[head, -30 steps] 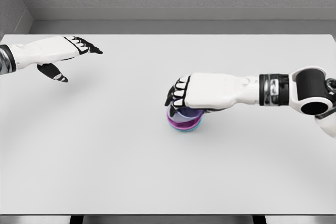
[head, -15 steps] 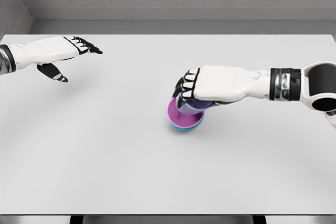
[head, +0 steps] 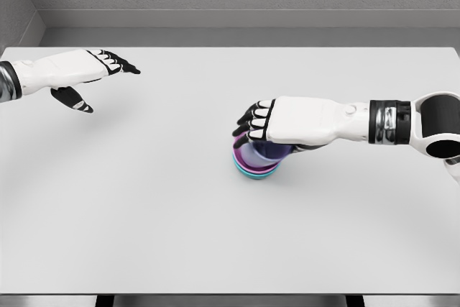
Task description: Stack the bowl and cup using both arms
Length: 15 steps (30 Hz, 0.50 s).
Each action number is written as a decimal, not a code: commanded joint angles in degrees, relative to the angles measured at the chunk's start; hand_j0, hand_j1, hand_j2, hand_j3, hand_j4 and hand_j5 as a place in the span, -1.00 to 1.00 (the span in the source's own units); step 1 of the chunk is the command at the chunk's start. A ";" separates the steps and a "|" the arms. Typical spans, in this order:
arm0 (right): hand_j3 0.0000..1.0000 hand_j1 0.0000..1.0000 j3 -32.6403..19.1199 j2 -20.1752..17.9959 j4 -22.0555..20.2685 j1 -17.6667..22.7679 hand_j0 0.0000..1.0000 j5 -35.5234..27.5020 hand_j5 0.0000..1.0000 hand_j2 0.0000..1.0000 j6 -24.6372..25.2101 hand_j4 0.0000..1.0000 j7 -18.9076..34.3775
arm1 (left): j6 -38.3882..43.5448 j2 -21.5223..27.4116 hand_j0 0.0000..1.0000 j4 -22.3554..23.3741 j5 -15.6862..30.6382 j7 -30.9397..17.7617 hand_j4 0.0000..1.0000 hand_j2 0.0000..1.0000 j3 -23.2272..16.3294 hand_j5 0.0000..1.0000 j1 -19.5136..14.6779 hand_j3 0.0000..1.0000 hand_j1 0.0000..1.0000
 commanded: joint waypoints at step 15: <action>1.00 1.00 -24.98 -10.88 2.18 3.25 1.00 -5.45 1.00 1.00 0.15 1.00 -0.39 | 0.13 0.05 1.00 0.00 0.40 0.04 1.00 1.00 0.05 1.00 0.00 1.00 1.00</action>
